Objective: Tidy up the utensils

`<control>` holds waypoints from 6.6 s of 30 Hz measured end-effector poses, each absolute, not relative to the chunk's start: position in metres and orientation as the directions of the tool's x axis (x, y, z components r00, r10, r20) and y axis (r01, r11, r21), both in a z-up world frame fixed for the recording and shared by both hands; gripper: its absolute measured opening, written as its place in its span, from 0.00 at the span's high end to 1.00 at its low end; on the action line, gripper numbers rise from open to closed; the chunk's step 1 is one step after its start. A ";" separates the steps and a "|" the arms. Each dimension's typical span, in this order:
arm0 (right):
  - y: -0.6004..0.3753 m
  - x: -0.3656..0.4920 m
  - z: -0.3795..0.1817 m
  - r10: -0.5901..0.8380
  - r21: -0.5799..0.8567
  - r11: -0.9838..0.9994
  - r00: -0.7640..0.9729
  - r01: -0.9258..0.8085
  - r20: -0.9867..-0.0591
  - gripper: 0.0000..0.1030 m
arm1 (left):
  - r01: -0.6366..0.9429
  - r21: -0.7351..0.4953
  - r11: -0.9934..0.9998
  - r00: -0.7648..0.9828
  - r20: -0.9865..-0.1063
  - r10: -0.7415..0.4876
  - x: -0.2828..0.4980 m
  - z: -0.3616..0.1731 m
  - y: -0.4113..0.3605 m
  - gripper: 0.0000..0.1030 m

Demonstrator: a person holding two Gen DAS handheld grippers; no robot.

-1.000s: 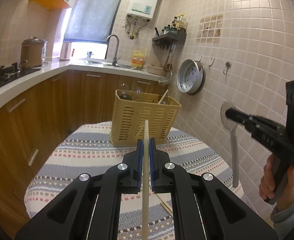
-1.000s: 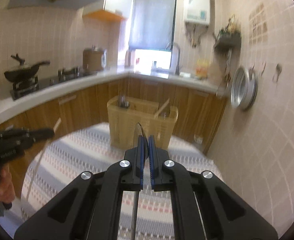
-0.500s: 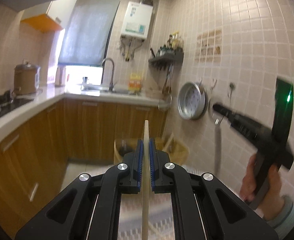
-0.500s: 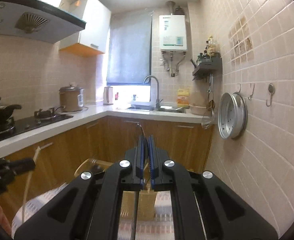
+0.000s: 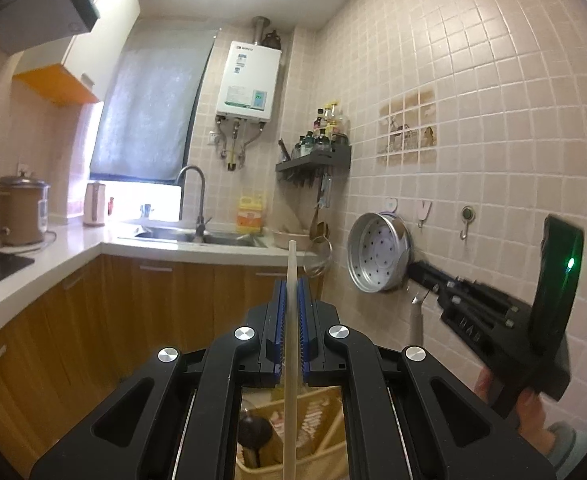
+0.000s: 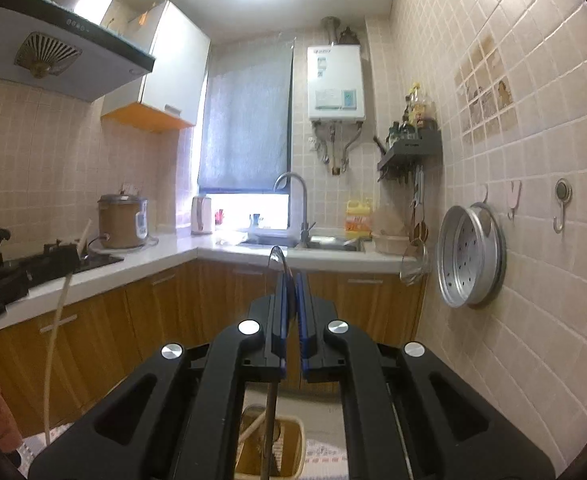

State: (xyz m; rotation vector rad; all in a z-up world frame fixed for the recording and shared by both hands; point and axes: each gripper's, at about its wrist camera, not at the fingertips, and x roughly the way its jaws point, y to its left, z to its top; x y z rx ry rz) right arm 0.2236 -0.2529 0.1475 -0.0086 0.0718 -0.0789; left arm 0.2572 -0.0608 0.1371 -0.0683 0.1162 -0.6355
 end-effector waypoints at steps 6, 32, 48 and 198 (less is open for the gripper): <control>-0.257 0.242 0.149 -0.088 0.004 0.996 0.995 0.088 -0.053 0.97 | 0.601 -0.086 0.795 0.795 -0.035 -0.605 0.273 0.142 -0.067 0.96; -0.258 0.264 0.125 -0.098 0.008 0.995 0.994 0.098 -0.058 0.97 | 0.588 -0.074 0.805 0.809 0.037 -0.587 0.313 0.115 -0.064 0.95; -0.255 0.266 0.120 -0.090 -0.002 0.996 0.994 0.090 -0.065 0.97 | 0.557 -0.015 0.831 0.831 0.014 -0.556 0.318 0.106 -0.074 0.96; -0.244 0.097 0.068 0.271 0.166 0.946 0.402 -0.277 -0.875 0.96 | 0.221 -0.324 0.920 0.591 -0.706 -0.390 0.124 0.055 -0.052 0.97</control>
